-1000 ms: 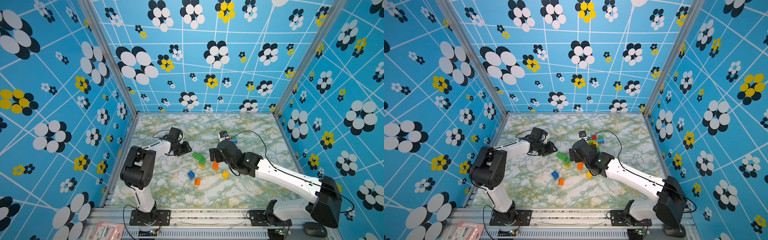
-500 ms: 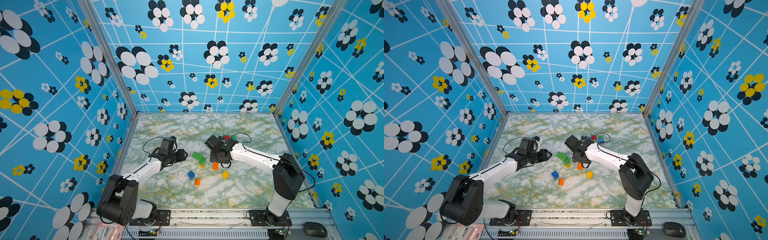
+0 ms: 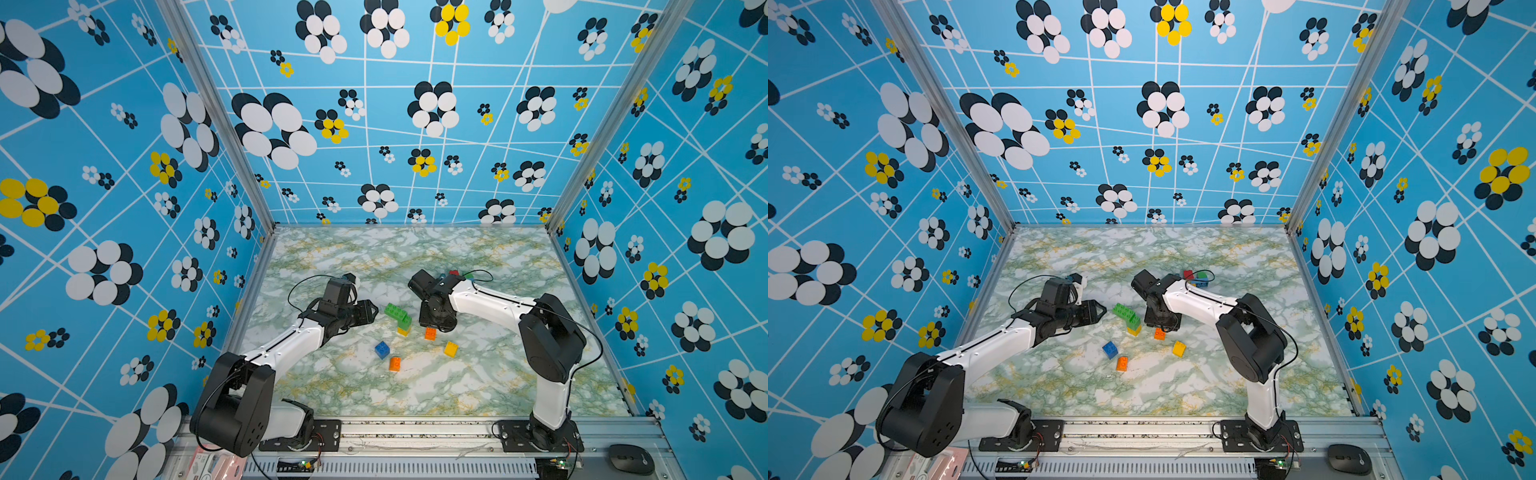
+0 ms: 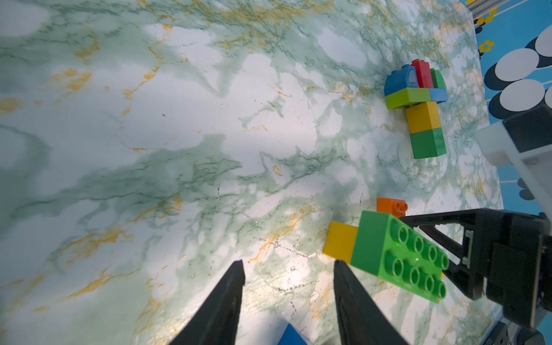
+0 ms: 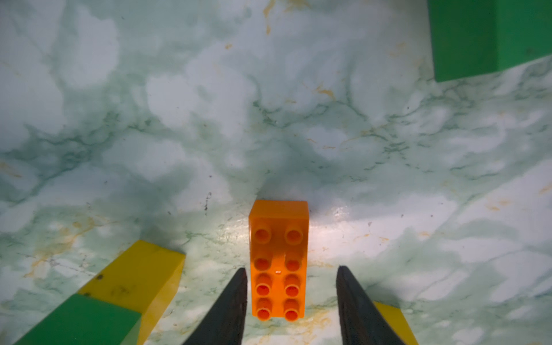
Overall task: Assemble a fork with lego
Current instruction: Pick up the lego brick from the center of the board.
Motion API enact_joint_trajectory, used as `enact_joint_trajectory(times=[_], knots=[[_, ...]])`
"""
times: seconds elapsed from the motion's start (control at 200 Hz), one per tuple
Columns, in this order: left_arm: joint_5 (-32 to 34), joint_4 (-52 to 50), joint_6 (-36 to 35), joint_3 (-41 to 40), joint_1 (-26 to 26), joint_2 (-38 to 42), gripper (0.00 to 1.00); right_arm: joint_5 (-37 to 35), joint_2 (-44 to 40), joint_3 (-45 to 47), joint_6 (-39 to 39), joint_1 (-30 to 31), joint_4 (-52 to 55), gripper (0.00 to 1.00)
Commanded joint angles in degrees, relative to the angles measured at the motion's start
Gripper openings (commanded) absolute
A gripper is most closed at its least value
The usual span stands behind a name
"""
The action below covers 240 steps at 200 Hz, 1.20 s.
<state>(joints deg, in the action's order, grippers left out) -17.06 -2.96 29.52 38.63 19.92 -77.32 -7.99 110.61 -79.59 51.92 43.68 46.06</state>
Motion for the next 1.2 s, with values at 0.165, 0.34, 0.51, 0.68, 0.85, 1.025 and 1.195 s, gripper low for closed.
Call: enact_joint_trajectory(times=[0.165,0.34,0.51,0.68,0.85,1.025,1.195], knots=[[0.5,0.6,0.0,-0.6,0.5,0.2,0.52,1.0,3.0,-3.4,-1.1,-0.2,1.7,0.50],[0.5,0.6,0.0,-0.7,0.5,0.2,0.52,-0.1,4.4,-4.7,-1.6,-0.3,2.5,0.46],[0.3,0.3,-0.2,-0.5,0.5,-0.1,0.52,-0.7,5.4,-5.6,-2.0,-0.4,3.2,0.44],[0.1,0.3,-0.3,-0.2,0.5,-0.4,0.51,-0.5,6.1,-6.0,-2.4,-0.6,3.5,0.43],[0.0,0.3,-0.3,-0.1,0.5,-0.6,0.51,-0.5,7.1,-7.0,-3.7,-0.8,3.7,0.43],[-0.1,0.3,-0.4,-0.1,0.5,-0.6,0.51,-0.9,7.9,-8.1,-5.1,-0.9,4.4,0.41],[-0.3,0.6,-0.4,-0.2,0.6,-0.8,0.51,-1.9,8.0,-8.8,-5.7,-0.9,5.4,0.40]])
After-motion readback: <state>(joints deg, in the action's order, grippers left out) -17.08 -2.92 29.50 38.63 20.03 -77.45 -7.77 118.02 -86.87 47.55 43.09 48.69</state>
